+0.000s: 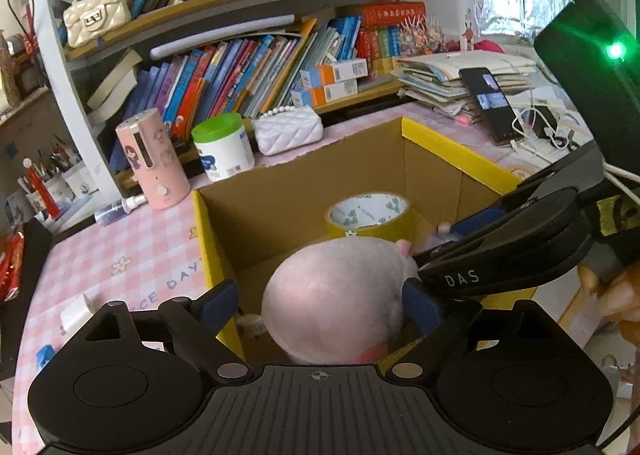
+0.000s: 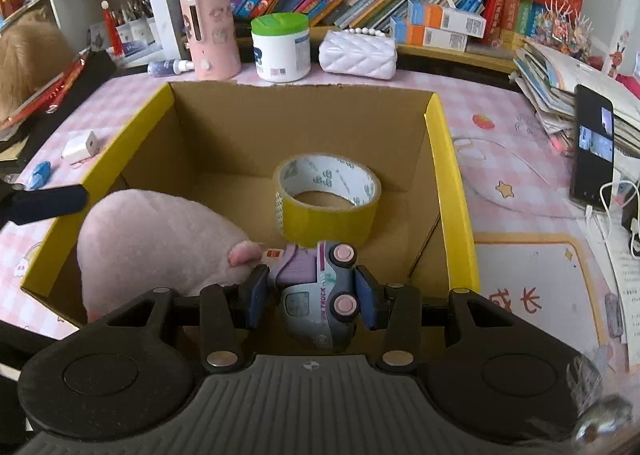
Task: Organize objects
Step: 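Open both tools to drop the truck and pig into the box, then withdraw both open tools toward the white charger and blue eraser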
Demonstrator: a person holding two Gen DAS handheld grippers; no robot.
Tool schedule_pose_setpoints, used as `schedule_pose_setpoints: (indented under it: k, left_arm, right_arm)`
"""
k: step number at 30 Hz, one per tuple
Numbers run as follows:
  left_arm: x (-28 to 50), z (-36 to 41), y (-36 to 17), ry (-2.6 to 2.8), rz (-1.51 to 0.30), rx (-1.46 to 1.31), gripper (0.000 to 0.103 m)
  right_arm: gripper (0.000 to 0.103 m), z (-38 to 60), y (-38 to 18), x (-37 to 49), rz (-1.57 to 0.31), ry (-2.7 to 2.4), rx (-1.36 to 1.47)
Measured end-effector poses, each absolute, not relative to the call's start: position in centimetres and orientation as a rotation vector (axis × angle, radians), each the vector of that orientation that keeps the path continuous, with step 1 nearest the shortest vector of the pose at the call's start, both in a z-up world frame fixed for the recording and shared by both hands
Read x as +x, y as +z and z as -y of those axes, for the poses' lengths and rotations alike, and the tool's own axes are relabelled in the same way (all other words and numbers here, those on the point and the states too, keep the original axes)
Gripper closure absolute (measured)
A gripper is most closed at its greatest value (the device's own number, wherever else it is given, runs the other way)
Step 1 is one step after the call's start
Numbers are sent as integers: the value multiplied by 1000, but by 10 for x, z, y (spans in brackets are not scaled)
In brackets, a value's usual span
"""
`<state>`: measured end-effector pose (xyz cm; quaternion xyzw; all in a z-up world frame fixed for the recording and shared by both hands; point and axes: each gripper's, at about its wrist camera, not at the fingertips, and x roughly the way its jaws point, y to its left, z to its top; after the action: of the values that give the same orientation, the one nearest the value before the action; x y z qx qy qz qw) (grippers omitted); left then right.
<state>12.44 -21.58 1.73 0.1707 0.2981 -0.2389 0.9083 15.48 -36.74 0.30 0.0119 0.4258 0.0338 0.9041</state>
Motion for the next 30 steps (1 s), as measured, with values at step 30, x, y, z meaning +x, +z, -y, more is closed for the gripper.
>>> schedule_pose_setpoints:
  k: [30]
  left_arm:
    - [46,111,35,-508,-582,142,11]
  right_arm:
    - [47,317,59,27,-623,-201,158]
